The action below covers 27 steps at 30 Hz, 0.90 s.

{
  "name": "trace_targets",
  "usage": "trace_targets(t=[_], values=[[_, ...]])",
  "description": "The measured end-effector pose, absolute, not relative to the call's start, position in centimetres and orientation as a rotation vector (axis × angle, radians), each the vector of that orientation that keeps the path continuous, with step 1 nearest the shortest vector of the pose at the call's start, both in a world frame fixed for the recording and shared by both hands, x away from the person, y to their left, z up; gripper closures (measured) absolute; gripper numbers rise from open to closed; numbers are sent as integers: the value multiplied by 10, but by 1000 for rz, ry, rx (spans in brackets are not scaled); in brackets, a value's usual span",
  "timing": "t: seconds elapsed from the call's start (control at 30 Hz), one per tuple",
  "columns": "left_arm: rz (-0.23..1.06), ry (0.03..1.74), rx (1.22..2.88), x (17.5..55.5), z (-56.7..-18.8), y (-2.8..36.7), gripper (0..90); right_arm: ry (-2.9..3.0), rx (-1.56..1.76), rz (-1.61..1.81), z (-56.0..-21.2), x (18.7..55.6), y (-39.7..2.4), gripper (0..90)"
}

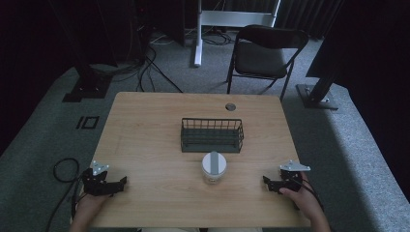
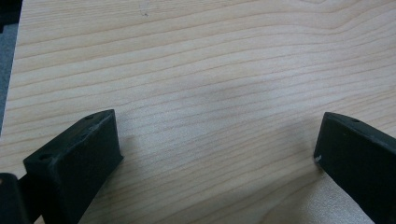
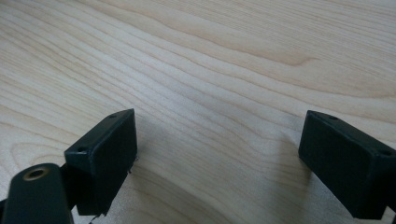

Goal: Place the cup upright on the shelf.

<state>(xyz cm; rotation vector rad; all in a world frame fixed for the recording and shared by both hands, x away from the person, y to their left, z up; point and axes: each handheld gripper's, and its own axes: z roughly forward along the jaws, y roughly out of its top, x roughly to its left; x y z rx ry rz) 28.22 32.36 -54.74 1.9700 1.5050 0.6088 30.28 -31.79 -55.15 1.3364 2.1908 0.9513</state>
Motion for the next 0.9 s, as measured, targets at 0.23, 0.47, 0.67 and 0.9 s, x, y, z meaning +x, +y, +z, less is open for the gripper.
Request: trace_targets(t=[0.23, 0.47, 0.67, 0.9], values=[[609, 1505, 1970, 282, -547, 324, 6, 2187, 1321, 993, -547, 301, -314, 112], [609, 1505, 1969, 282, -547, 324, 6, 2210, 1276, 1029, -542, 301, -305, 112], [609, 1505, 1968, 282, -547, 324, 6, 2232, 1230, 1062, -540, 302, -296, 112], [609, 1505, 1968, 282, -547, 324, 6, 2261, 1188, 1109, -537, 301, -286, 112]])
